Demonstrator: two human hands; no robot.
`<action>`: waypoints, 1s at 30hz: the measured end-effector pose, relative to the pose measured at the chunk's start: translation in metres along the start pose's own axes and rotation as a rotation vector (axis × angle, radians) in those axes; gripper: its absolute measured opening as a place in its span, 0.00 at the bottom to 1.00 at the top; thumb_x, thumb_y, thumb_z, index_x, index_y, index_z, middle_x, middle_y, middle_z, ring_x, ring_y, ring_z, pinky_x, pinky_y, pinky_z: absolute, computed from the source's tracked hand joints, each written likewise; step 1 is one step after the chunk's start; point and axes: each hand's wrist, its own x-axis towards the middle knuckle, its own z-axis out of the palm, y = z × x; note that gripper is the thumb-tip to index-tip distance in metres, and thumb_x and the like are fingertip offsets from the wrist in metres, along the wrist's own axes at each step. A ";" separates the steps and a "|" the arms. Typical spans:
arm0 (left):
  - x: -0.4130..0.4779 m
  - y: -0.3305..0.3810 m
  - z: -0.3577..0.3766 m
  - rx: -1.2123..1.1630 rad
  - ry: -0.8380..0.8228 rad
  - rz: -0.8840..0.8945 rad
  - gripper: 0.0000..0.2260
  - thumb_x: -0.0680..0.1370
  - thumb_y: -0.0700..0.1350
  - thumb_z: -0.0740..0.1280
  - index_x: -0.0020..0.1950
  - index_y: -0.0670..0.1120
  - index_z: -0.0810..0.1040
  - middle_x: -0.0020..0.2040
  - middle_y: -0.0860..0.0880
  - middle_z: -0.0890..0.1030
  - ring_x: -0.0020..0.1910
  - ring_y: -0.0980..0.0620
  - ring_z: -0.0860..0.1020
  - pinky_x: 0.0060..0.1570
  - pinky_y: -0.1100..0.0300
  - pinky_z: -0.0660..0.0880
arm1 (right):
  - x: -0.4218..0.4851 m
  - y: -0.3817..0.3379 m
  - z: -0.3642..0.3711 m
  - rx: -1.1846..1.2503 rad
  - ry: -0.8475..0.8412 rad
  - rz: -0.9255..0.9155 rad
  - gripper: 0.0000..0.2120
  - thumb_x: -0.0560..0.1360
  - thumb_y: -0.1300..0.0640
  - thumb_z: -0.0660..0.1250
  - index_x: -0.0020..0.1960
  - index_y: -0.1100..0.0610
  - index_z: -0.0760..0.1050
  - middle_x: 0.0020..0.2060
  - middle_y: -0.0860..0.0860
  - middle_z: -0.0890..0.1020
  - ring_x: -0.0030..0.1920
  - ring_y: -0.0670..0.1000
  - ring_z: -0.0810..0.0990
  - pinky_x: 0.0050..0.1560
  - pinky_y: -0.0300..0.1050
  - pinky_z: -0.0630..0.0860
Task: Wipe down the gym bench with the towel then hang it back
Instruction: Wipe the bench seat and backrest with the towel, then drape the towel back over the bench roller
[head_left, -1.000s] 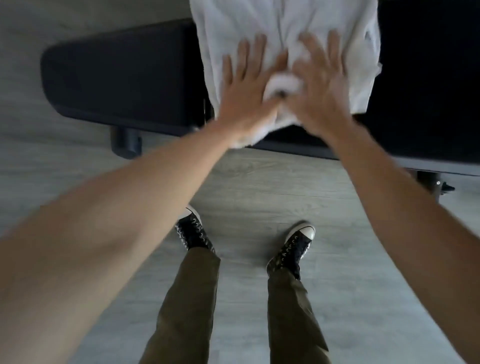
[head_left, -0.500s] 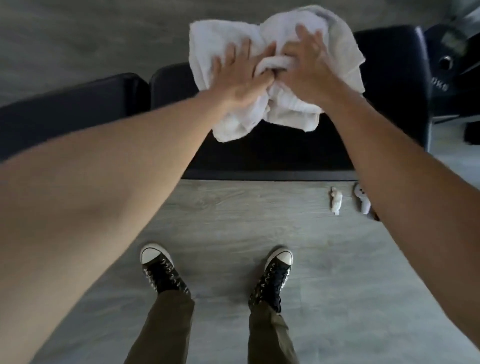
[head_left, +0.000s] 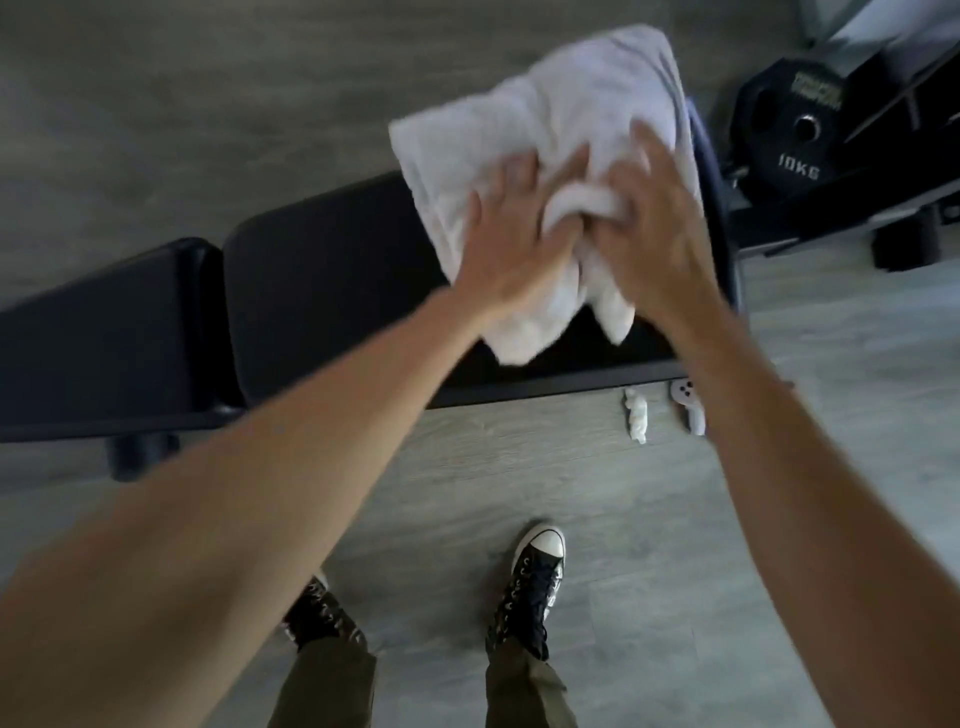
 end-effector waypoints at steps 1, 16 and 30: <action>0.029 0.006 -0.003 0.018 0.007 -0.020 0.29 0.80 0.60 0.49 0.83 0.65 0.57 0.83 0.43 0.60 0.84 0.39 0.52 0.78 0.31 0.46 | 0.028 0.007 -0.009 -0.027 -0.023 0.032 0.06 0.75 0.58 0.65 0.50 0.59 0.77 0.80 0.57 0.62 0.69 0.51 0.72 0.58 0.37 0.67; -0.097 0.044 0.095 0.215 -0.239 0.187 0.31 0.78 0.62 0.47 0.83 0.65 0.54 0.87 0.52 0.43 0.84 0.46 0.35 0.80 0.41 0.33 | -0.162 0.054 -0.021 -0.008 0.028 0.259 0.06 0.72 0.48 0.69 0.43 0.50 0.75 0.78 0.51 0.67 0.74 0.64 0.68 0.67 0.69 0.67; -0.018 0.154 -0.096 -0.008 0.131 0.074 0.10 0.76 0.56 0.62 0.40 0.55 0.79 0.34 0.56 0.79 0.35 0.59 0.78 0.36 0.62 0.68 | -0.006 -0.065 -0.149 0.248 0.132 0.107 0.08 0.78 0.53 0.63 0.49 0.55 0.80 0.39 0.47 0.81 0.40 0.49 0.78 0.43 0.41 0.75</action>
